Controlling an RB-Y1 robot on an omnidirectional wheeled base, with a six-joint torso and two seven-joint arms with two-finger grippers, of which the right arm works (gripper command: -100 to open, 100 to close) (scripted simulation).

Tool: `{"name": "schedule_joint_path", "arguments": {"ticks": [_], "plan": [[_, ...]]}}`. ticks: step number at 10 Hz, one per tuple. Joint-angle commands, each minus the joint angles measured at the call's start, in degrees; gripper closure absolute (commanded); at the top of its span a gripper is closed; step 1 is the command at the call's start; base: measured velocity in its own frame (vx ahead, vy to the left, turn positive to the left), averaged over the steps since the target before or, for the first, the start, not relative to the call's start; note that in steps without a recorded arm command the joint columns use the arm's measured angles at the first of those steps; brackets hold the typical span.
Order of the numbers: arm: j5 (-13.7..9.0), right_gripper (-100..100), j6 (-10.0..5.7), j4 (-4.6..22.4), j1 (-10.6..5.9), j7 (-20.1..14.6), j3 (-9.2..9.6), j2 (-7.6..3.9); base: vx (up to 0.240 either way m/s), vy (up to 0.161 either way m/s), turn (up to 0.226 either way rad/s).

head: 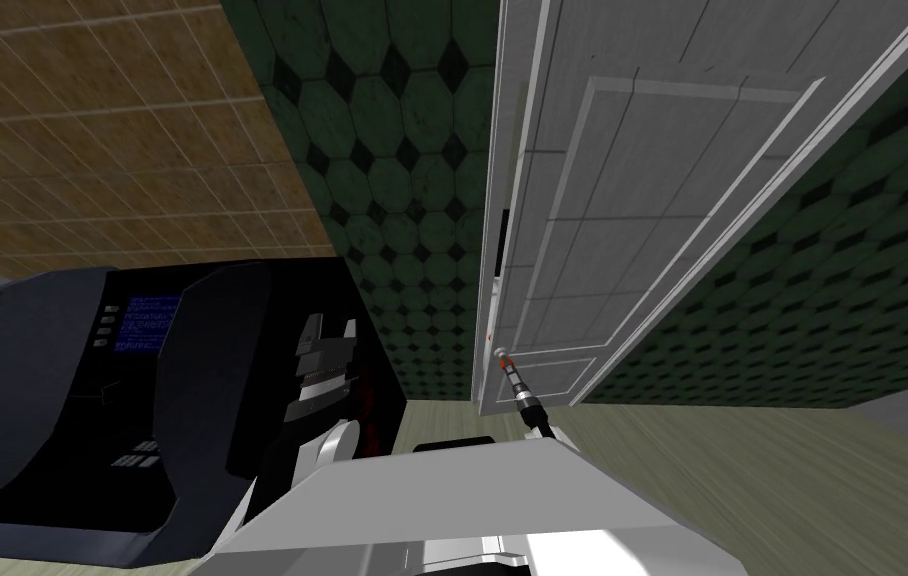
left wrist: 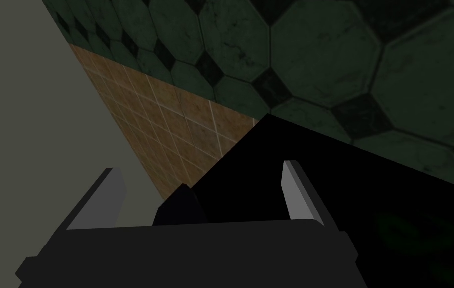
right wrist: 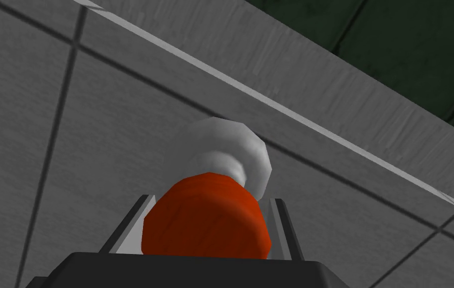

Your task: Pull the door open

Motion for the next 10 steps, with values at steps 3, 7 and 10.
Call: {"name": "schedule_joint_path", "arguments": {"ticks": [3, 7, 10], "plan": [[-3.1, 100, -0.16, 0.5, -0.51, -5.4, 1.76, -0.53, -0.053, -0.014, 0.068], [-5.7, 100, -0.29, 1.2, -0.93, -11.0, 2.80, -1.30, -0.048, -0.005, 0.049], [-8.3, 100, -0.45, 1.9, -1.35, -14.9, 3.87, -2.07, -0.053, -0.013, 0.077]]}}
